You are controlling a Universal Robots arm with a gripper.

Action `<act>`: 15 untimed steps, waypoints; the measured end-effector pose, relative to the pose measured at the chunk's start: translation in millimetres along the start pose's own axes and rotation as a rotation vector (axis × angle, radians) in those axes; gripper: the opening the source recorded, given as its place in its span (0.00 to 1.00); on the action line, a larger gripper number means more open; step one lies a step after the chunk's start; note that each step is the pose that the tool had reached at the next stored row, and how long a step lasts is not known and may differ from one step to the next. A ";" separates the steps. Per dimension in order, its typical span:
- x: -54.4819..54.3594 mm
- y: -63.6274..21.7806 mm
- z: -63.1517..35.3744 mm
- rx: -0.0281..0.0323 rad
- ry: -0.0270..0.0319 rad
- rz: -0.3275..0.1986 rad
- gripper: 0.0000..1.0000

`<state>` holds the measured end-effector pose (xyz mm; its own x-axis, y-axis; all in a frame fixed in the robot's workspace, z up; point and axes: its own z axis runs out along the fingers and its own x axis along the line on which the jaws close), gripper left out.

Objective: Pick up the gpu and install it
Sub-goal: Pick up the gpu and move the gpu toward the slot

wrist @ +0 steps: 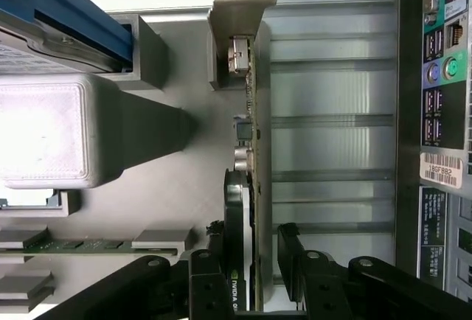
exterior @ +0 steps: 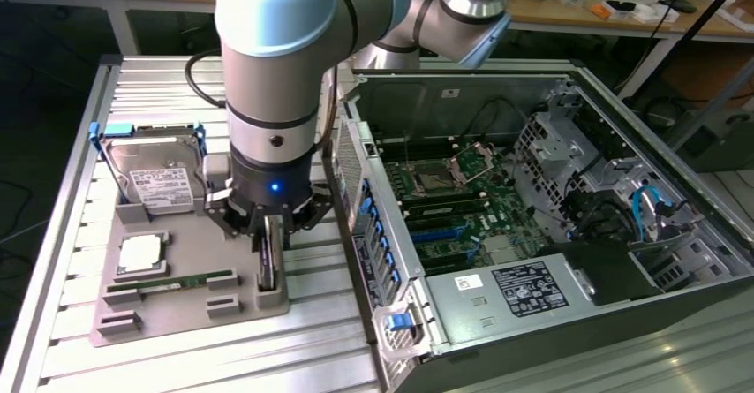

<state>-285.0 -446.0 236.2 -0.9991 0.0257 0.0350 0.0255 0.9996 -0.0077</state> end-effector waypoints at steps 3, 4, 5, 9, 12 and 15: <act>-0.1 -0.1 2.3 0.0015 0.0000 0.000 0.42; -0.1 -0.2 2.5 0.0020 0.0001 0.000 0.42; -0.1 -0.2 2.5 0.0021 0.0001 0.000 0.42; 1.6 3.8 2.5 0.0062 -0.0001 0.000 0.42; 5.1 6.9 2.4 0.0086 -0.0001 0.000 0.42; 10.5 8.9 2.1 0.0089 -0.0001 0.001 0.42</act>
<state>-295.3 -436.8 234.4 -0.9990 0.0263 0.0349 0.0258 0.9995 -0.0166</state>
